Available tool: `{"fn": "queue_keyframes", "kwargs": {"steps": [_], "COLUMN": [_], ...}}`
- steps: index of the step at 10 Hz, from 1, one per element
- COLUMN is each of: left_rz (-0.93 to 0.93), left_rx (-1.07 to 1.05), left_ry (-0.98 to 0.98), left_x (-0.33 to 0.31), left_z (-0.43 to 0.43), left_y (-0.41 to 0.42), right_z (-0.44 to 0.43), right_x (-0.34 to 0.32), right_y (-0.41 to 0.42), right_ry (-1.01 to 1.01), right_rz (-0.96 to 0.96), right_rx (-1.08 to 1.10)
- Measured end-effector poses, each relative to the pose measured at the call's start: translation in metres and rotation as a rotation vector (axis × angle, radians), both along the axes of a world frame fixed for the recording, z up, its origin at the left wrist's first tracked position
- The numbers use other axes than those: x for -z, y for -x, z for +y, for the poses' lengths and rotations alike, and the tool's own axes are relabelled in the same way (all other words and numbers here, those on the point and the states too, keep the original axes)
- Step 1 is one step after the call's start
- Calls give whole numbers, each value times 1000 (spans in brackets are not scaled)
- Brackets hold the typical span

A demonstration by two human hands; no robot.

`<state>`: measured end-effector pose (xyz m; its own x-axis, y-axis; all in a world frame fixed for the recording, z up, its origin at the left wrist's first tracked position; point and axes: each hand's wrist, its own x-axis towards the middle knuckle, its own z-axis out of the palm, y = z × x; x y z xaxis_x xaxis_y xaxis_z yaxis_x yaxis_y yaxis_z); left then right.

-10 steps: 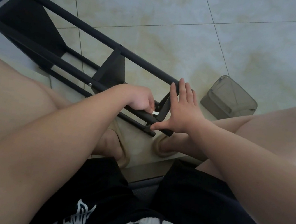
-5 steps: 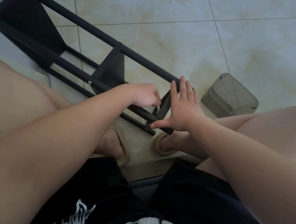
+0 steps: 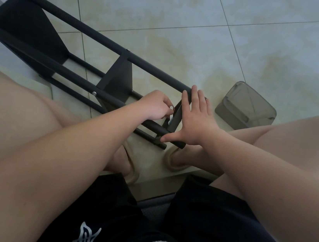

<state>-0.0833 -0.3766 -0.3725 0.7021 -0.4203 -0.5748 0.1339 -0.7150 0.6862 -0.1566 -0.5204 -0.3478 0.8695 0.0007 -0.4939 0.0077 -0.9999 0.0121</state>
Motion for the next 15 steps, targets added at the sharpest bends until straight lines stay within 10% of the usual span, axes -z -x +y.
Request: {"fn": "queue_keyframes", "kwargs": {"steps": [15], "left_rz": [225], "left_rx": [2], "left_ry": [-73], "left_x": [-16], "left_z": [-1], "left_y": [-1], "right_z": [1], "right_x": [0], "right_y": [2], "right_ry": [-10], "right_rz": [-3], "right_rx": [3]}}
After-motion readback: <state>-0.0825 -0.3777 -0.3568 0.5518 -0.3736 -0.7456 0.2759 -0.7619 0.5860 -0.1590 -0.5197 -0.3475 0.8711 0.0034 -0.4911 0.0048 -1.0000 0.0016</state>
